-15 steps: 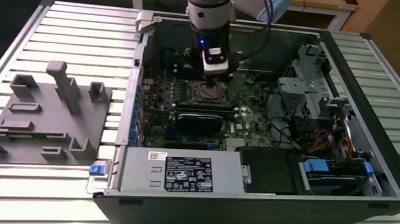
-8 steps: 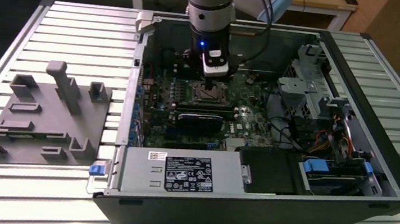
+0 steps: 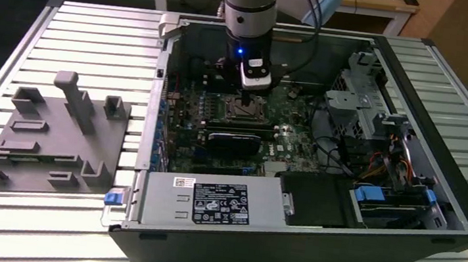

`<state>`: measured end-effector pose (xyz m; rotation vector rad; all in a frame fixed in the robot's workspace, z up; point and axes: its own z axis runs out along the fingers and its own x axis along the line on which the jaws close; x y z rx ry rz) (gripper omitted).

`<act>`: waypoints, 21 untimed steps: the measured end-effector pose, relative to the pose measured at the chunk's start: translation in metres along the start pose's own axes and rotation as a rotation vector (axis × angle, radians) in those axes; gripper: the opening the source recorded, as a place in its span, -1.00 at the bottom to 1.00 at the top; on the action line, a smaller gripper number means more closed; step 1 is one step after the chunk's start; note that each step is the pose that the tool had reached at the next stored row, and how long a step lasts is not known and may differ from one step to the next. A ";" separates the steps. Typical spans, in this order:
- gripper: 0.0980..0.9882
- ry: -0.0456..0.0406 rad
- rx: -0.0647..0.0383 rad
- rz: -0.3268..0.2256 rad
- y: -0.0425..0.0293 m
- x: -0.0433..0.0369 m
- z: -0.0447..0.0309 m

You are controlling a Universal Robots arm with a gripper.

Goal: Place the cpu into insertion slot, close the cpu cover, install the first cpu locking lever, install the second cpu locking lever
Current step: 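Install the first cpu locking lever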

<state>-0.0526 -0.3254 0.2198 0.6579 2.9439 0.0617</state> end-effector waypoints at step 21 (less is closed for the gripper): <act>-0.98 0.0194 0.012 -0.140 0.0018 -0.0038 -0.0013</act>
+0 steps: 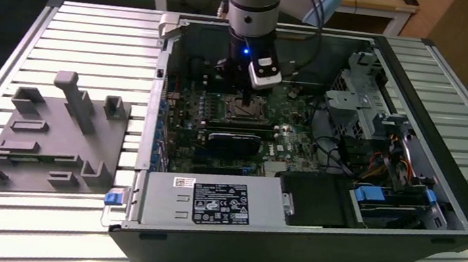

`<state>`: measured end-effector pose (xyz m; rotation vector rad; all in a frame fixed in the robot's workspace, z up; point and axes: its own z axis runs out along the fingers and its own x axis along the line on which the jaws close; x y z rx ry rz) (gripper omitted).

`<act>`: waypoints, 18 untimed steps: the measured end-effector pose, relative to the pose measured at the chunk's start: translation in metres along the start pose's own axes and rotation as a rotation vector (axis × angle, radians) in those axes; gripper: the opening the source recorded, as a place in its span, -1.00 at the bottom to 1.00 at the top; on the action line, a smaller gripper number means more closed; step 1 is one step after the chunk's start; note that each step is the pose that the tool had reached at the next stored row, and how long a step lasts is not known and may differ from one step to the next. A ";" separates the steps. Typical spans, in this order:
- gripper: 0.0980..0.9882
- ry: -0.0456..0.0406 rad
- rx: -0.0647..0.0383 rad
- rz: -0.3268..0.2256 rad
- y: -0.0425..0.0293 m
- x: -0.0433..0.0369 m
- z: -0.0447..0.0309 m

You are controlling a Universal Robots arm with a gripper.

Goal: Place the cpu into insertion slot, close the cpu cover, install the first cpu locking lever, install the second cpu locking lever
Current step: 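Install the first cpu locking lever, then install the second cpu locking lever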

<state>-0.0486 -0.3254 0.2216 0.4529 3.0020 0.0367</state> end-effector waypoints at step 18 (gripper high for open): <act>-0.98 0.0000 0.000 0.000 0.0007 -0.0019 -0.0181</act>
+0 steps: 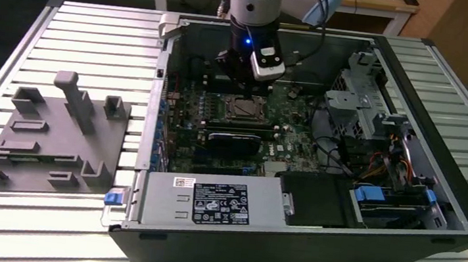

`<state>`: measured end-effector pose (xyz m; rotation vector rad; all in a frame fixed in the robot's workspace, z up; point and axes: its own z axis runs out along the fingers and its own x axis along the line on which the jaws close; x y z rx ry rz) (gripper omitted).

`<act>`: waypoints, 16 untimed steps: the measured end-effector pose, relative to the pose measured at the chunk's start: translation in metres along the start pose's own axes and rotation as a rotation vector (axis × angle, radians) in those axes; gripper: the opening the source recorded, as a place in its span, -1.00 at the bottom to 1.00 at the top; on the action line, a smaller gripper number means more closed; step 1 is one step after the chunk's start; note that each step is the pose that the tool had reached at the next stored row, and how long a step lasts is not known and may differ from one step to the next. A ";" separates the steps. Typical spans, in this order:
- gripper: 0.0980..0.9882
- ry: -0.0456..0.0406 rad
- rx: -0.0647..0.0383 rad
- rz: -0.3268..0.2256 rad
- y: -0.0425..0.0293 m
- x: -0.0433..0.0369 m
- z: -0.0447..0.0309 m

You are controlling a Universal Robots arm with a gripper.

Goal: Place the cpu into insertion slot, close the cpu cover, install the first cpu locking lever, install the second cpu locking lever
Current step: 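Install the second cpu locking lever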

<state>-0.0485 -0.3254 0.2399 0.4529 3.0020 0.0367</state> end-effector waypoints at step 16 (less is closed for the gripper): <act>-0.98 -0.0008 0.003 -0.001 -0.0010 -0.0010 -0.0057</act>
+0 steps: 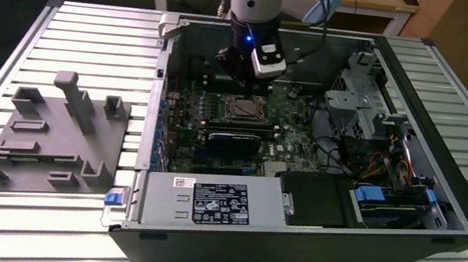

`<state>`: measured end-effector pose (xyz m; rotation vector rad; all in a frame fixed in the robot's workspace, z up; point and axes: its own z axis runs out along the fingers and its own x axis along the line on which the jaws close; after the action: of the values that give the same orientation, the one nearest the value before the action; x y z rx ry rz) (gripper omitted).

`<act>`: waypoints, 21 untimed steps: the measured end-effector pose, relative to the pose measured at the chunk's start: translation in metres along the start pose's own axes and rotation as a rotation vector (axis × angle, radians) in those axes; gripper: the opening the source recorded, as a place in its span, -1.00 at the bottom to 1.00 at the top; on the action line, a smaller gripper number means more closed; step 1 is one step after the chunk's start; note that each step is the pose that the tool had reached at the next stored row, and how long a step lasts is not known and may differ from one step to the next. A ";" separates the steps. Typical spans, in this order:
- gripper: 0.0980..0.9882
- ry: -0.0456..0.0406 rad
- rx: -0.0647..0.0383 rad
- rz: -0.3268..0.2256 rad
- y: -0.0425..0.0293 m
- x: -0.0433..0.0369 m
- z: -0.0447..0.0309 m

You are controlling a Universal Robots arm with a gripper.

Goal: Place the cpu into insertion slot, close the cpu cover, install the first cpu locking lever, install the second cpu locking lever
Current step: 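Install the second cpu locking lever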

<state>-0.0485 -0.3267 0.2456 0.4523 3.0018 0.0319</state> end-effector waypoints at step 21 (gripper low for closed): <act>-0.98 0.0001 -0.001 -0.010 -0.0290 -0.0079 0.0005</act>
<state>-0.0494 -0.3567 0.2448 0.4378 3.0038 0.0325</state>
